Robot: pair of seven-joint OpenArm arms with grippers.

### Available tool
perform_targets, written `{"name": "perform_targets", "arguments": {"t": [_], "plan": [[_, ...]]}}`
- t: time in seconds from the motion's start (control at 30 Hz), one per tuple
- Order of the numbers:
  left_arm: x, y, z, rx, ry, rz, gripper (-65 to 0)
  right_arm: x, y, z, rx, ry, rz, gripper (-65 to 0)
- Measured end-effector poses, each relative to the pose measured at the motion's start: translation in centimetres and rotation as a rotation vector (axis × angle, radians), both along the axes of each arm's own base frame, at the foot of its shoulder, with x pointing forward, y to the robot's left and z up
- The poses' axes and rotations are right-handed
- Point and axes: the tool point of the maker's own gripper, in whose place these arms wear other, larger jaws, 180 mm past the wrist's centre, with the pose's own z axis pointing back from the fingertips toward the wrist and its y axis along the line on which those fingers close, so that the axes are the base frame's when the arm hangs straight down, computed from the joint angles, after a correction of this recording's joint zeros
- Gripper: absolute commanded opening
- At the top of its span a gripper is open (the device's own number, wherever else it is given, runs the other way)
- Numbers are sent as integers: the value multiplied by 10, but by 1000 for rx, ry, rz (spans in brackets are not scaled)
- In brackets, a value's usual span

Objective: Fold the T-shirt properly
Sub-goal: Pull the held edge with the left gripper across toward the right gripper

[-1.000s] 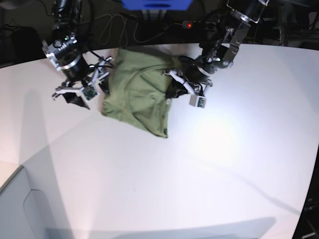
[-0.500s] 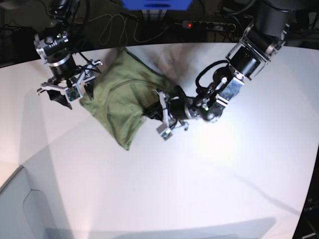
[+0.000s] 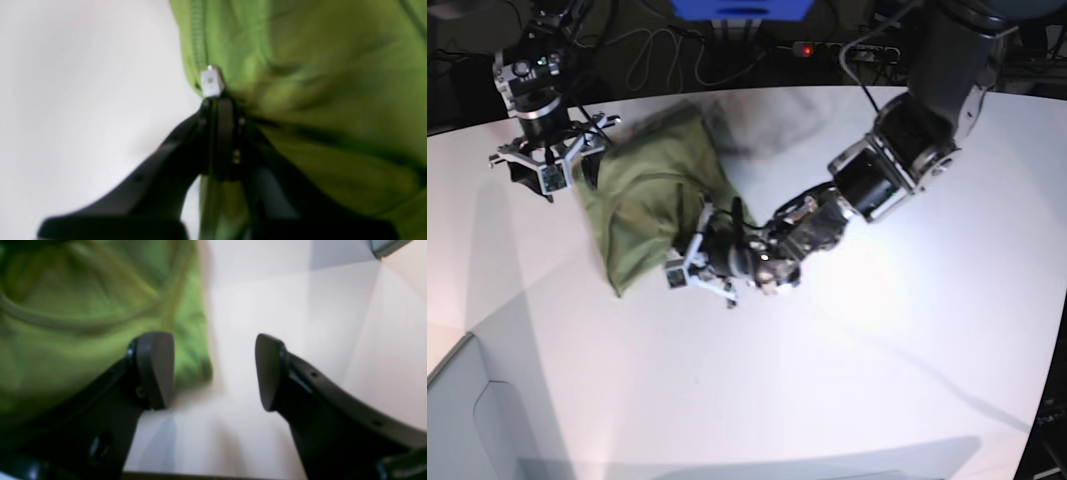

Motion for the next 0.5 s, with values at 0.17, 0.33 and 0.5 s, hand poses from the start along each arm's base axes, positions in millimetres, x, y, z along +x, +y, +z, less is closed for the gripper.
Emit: {"name": "perform_targets", "arguments": {"t": [0.17,0.33,0.5], "plan": [[-9,-17,0,52,-64,-124,-650,-7,0,-5,-2,23,-1,-286],[-7,-24,2,92,-120,-168,-633,-6,0,-4,-1,17,0,-286],[-1,-30,6,136,-182,-197,-421,-11,0,-7,-1,32,0,-285]]}}
